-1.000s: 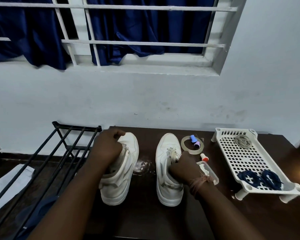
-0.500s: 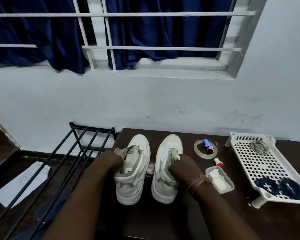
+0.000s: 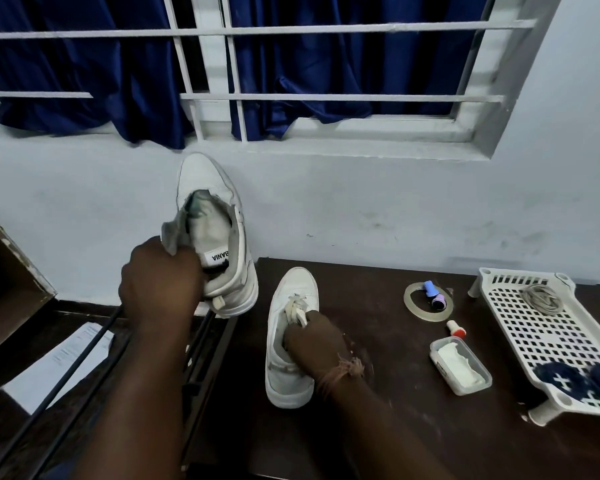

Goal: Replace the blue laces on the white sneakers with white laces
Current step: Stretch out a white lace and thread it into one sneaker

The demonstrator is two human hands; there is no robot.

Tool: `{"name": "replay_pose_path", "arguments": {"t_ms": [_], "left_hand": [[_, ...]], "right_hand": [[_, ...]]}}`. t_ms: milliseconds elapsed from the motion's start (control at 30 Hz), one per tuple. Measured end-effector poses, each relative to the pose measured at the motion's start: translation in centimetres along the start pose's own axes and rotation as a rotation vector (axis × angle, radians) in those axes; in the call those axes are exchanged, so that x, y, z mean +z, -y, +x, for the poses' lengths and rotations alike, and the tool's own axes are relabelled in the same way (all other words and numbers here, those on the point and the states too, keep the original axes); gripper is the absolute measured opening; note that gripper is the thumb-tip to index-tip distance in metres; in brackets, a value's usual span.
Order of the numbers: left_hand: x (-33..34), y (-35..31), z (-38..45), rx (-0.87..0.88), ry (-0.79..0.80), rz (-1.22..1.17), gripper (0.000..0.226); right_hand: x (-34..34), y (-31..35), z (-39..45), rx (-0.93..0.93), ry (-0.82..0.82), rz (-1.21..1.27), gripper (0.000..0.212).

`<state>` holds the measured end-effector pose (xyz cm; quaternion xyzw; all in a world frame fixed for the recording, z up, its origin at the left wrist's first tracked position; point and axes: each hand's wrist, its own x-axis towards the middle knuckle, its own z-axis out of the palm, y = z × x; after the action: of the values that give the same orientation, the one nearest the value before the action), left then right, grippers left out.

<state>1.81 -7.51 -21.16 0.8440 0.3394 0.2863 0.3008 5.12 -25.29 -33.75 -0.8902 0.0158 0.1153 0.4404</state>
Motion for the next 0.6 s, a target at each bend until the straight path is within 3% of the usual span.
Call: {"name": "replay_pose_path", "arguments": {"t_ms": [133, 267, 367, 433, 500, 600], "left_hand": [[-0.1, -1.2, -0.5, 0.027, 0.057, -0.168, 0.023], [1.3, -3.0, -2.4, 0.072, 0.166, -0.225, 0.024], [3.0, -4.9, -4.6, 0.170, 0.234, -0.228, 0.028], [4.0, -6.0, -6.4, 0.275, 0.292, -0.232, 0.031], [5.2, -6.8, -8.1, 0.374, 0.390, -0.246, 0.039], [6.8, -6.4, -9.2, 0.382, 0.602, -0.315, 0.053]], "right_hand": [[-1.3, 0.4, -0.1, -0.041, -0.001, 0.149, 0.025], [-4.5, 1.8, -1.1, -0.307, -0.314, 0.492, 0.029], [-7.4, 3.2, -2.2, -0.343, -0.223, 0.697, 0.046], [-8.6, 2.8, -2.0, -0.350, -0.222, 0.580, 0.049], [-9.9, 1.7, -1.8, -0.286, -0.314, 0.444, 0.037], [-11.7, -1.1, -1.4, -0.160, -0.365, 0.395, 0.021]]}}
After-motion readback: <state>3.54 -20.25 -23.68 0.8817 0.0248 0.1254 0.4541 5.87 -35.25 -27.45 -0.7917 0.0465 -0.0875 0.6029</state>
